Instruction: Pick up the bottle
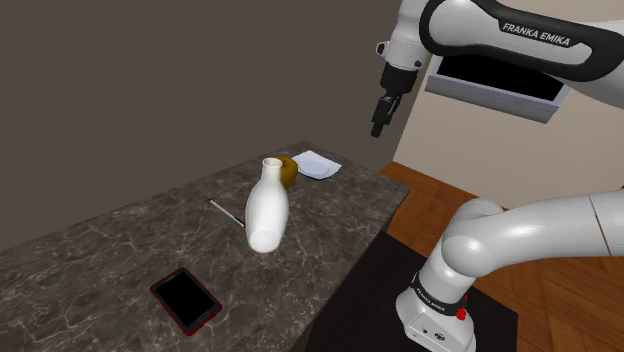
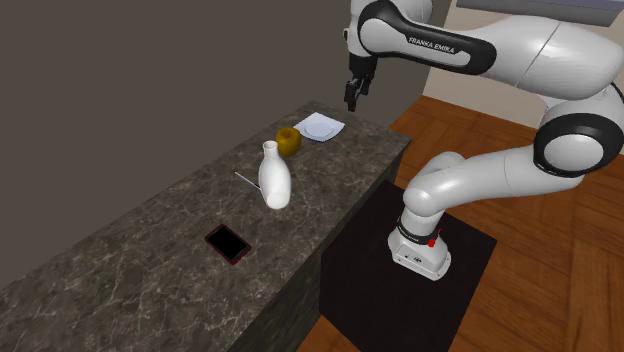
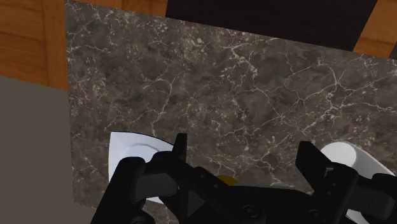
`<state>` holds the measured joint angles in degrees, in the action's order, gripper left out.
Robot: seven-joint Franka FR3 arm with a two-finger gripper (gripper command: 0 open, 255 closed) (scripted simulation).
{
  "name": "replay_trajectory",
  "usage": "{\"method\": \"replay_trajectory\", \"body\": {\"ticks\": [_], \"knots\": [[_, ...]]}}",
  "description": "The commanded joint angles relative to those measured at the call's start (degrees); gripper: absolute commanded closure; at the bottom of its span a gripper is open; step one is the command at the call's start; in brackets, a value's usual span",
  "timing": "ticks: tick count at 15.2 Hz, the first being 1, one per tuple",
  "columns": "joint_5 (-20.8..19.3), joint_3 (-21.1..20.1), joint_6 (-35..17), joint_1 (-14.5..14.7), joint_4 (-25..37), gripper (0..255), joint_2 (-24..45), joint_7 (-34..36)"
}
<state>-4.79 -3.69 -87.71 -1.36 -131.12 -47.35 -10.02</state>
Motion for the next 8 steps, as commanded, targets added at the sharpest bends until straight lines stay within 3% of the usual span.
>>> {"method": "replay_trajectory", "body": {"ticks": [1,8], "knots": [[0.0,0.0,0.0,0.0,0.0,0,0.0,0.0],[5.2,-6.2,-4.0,2.5,3.2,0,9.2,5.8]]}}
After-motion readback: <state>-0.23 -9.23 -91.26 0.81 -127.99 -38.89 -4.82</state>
